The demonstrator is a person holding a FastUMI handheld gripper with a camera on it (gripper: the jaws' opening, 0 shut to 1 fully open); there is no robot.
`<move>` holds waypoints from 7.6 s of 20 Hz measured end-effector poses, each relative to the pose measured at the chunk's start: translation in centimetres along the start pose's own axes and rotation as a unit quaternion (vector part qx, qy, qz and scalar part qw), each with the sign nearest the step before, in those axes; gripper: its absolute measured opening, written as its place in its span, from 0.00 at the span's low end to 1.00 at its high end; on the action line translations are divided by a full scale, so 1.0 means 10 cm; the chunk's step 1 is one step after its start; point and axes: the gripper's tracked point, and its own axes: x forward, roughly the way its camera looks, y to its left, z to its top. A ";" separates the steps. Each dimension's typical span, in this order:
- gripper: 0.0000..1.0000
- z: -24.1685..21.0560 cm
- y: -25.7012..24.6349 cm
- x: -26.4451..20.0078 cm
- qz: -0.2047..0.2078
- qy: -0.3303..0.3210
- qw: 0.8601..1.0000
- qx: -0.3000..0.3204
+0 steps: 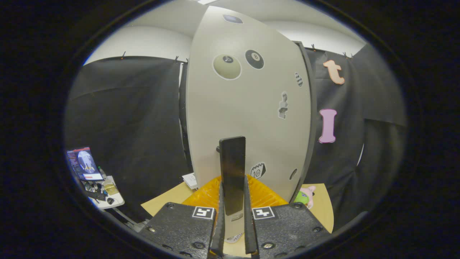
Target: Open the shoe cabinet door, grab the shoes and put them into the shoe cabinet, then close the shoe cabinet door.
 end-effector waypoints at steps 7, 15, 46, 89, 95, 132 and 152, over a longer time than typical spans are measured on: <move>0.24 -0.05 -0.31 -0.27 -0.023 -0.022 0.999 -0.007; 0.15 -0.07 -0.93 -0.54 -0.076 -0.060 0.995 0.022; 1.00 -0.19 -0.02 -1.10 -0.125 -0.133 0.983 0.037; 0.07 -4.66 0.18 2.06 -0.108 0.165 0.966 0.169; 0.10 -4.59 0.16 2.07 -0.097 0.141 0.967 0.190; 0.05 -0.53 -0.03 1.09 -0.064 -0.026 0.997 -0.015; 0.05 0.00 -1.07 2.82 -0.184 0.031 0.981 -0.052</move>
